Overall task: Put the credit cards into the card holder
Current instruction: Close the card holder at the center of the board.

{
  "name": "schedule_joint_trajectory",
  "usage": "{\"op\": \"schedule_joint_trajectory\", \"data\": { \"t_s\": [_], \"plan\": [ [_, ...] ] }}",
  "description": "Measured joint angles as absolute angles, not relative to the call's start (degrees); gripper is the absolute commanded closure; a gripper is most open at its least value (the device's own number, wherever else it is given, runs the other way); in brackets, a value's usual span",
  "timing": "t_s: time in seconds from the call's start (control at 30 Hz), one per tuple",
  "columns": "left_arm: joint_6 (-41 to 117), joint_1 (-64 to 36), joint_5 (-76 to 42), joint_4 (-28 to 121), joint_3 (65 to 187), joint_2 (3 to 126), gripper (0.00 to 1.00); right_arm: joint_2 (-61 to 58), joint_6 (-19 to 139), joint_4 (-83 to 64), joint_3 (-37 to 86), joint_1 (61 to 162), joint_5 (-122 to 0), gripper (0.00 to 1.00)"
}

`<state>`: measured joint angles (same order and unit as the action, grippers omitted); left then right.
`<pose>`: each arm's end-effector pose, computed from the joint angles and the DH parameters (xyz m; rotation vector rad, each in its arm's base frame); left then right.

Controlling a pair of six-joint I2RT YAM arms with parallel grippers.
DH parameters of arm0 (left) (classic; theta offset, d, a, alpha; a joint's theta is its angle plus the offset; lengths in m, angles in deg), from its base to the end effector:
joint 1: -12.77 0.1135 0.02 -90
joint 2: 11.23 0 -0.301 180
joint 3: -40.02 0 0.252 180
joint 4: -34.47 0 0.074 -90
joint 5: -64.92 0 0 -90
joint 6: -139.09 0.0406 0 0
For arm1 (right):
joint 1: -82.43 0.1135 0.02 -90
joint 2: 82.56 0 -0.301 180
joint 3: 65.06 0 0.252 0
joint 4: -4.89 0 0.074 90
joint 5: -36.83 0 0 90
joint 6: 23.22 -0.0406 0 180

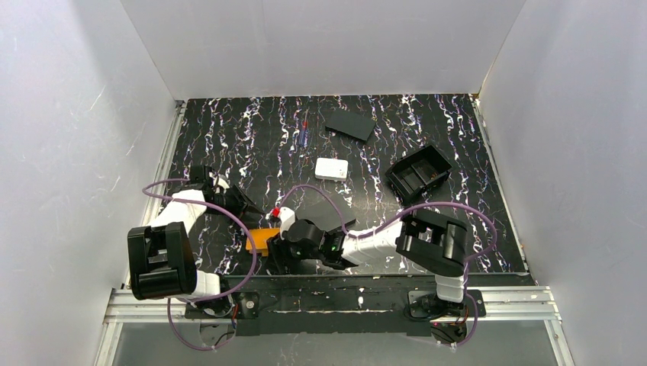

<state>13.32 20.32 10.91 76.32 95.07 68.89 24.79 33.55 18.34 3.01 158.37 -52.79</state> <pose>0.2396 0.0077 0.2050 -0.8417 2.6113 -0.9987 0.0994 0.3957 0.1913 -0.8105 2.0858 1.1391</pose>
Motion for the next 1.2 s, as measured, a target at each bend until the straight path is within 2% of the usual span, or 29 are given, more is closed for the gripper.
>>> {"op": "schedule_joint_trajectory", "data": {
  "t_s": [0.23, 0.47, 0.7, 0.83, 0.93, 1.2],
  "plan": [
    [14.02, 20.32, 12.24, 75.05, 94.42, 68.99, 0.60, 27.53, 29.44, 18.28, 5.24, 156.34, -46.52, 0.34],
    [12.21, 20.34, 13.77, 70.64, 90.04, 71.07, 0.62, 28.66, 30.81, 18.36, 6.42, 155.45, -43.70, 0.44],
    [10.04, 20.54, 13.92, 68.47, 88.78, 70.81, 0.62, 31.77, 37.68, 16.70, 10.58, 158.59, -35.81, 0.40],
    [9.58, 20.54, 13.92, 68.34, 88.65, 70.42, 0.62, 32.71, 41.00, 12.94, 13.53, 160.67, -30.08, 0.41],
    [9.50, 20.54, 13.81, 68.54, 88.62, 69.93, 0.62, 33.38, 43.12, 9.62, 16.06, 162.09, -25.18, 0.48],
    [10.41, 20.54, 12.35, 72.69, 89.61, 66.46, 0.62, 35.83, 47.23, 7.26, 19.32, 162.75, -20.09, 0.59]
  ]
}}
